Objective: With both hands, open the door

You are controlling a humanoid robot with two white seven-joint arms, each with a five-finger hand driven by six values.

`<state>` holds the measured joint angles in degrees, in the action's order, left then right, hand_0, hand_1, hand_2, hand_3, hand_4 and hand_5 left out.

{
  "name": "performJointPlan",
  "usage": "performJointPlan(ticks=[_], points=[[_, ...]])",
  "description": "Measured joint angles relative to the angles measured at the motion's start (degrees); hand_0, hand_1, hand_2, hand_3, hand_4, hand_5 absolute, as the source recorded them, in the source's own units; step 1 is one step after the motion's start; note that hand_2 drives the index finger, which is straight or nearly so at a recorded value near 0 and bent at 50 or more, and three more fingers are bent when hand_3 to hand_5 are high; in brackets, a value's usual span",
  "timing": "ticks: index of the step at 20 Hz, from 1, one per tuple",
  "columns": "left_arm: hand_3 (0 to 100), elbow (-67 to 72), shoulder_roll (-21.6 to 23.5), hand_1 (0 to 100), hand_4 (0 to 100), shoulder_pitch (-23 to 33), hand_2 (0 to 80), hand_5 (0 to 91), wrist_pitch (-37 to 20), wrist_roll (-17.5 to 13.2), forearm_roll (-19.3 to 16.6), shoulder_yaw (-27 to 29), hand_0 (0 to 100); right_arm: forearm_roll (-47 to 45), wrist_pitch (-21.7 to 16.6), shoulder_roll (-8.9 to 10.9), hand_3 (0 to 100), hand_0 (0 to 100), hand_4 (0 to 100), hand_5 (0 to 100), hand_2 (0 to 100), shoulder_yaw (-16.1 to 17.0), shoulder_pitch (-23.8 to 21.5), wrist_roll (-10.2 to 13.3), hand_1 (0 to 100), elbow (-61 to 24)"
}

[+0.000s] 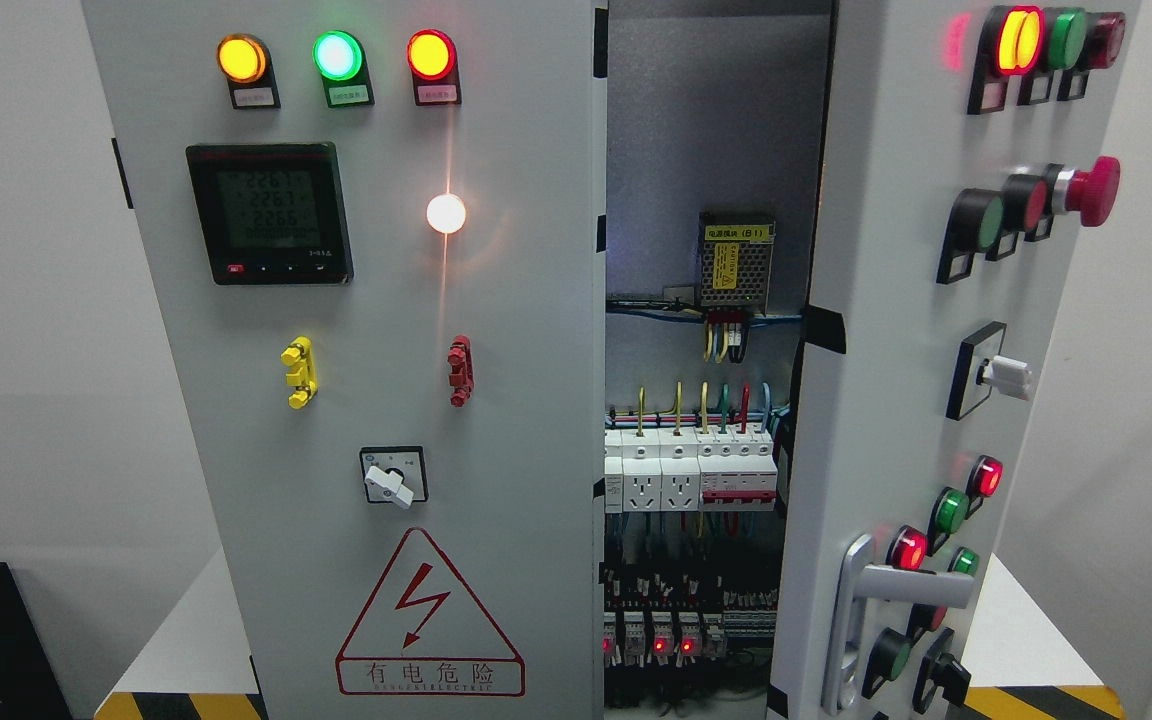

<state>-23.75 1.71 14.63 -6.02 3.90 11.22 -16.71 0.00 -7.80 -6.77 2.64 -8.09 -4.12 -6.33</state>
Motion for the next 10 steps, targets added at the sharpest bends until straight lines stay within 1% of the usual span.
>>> performJointPlan(ticks=[5,10], points=[[0,-10.24,4.11,0,0,2.05,0.0,0.0,-0.08,0.07,0.05,-3.25,0,0.0,0.0,0.0,0,19,0,0,0,0.0,0.0,0.0,0,0.0],[0,-23.77,9.92,0,0,5.49,0.0,0.0,-0.22,0.16,0.11,-6.35,0,0.0,0.0,0.0,0,19,0,0,0,0.0,0.0,0.0,0,0.0]])
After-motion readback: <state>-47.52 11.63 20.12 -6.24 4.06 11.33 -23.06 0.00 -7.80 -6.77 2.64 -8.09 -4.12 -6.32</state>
